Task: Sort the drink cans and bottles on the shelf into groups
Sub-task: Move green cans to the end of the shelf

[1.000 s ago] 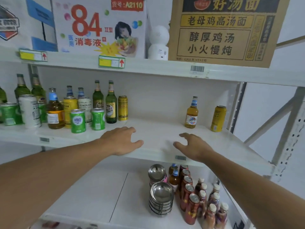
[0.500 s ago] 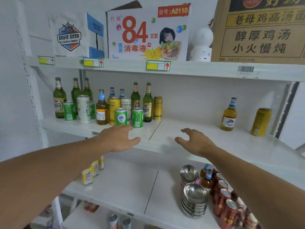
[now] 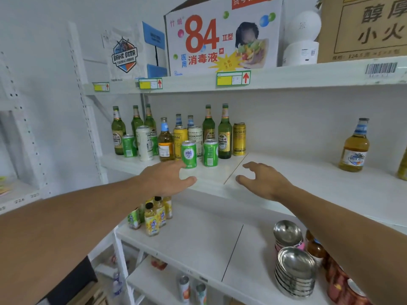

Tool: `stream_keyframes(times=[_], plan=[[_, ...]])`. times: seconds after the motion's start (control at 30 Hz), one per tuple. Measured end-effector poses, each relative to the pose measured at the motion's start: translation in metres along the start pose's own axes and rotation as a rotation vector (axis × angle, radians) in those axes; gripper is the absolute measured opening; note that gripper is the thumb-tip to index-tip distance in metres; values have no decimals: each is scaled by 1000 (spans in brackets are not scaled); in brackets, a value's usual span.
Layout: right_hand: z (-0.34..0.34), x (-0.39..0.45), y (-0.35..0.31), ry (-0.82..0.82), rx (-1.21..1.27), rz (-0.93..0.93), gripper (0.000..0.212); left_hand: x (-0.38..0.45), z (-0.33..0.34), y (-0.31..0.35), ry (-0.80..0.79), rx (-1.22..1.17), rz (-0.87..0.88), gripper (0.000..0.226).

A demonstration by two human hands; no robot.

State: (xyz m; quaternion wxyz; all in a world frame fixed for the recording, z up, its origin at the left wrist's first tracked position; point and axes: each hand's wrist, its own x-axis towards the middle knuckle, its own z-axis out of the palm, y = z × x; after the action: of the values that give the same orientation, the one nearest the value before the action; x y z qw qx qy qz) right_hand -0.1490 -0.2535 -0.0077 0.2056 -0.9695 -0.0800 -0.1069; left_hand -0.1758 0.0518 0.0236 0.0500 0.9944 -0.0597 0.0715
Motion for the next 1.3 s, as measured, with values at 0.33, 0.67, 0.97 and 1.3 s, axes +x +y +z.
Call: stream_keyframes(times=[0.33,0.67,0.97,1.3], plan=[[37,46,-35,15,-41,51,73,62,20,-59,-1,-36,58,83],[80,116,-93,98,-73,244,75,164,46,-139,40,-85,260,73],[82,149,-111,149,53,332,74,211,57,-126,24,-410,225,71],[97,192,-98,176,435,358,85,238,80,-83,111,-669,13,91]])
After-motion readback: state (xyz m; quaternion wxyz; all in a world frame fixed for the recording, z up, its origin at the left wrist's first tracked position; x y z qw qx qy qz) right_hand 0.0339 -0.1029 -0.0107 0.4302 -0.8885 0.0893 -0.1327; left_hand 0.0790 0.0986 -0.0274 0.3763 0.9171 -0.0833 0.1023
